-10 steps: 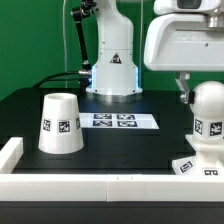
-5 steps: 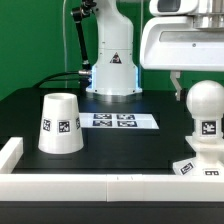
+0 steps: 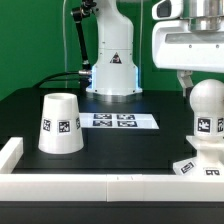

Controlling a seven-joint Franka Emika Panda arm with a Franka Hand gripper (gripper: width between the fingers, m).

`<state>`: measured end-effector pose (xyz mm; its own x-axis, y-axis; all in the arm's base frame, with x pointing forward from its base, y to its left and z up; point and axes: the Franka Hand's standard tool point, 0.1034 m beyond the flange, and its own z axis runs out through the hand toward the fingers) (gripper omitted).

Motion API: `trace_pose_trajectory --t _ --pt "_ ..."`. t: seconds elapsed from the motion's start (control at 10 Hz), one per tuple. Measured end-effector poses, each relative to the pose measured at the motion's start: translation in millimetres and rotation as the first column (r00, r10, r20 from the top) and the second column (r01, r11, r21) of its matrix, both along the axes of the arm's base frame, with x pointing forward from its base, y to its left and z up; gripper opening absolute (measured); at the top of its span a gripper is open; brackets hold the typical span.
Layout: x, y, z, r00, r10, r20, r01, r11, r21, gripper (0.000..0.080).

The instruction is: Assemble lamp

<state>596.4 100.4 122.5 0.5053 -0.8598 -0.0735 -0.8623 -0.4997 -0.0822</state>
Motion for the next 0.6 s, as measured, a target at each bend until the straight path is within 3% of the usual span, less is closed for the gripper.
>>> trace_pose_trajectory --t 0.2,0.5,0.6 --pt "0.2 0.6 0.2 0.989 -0.142 -0.026 0.143 0.989 0.033 0.0579" --pt "0.6 2.7 0.3 0.959 -0.281 -0.045 0.283 0.958 0.039 0.0579" --pt "0.5 2.8 0.3 0.967 -0.250 -0.040 0.251 0.967 0.039 0.0658"
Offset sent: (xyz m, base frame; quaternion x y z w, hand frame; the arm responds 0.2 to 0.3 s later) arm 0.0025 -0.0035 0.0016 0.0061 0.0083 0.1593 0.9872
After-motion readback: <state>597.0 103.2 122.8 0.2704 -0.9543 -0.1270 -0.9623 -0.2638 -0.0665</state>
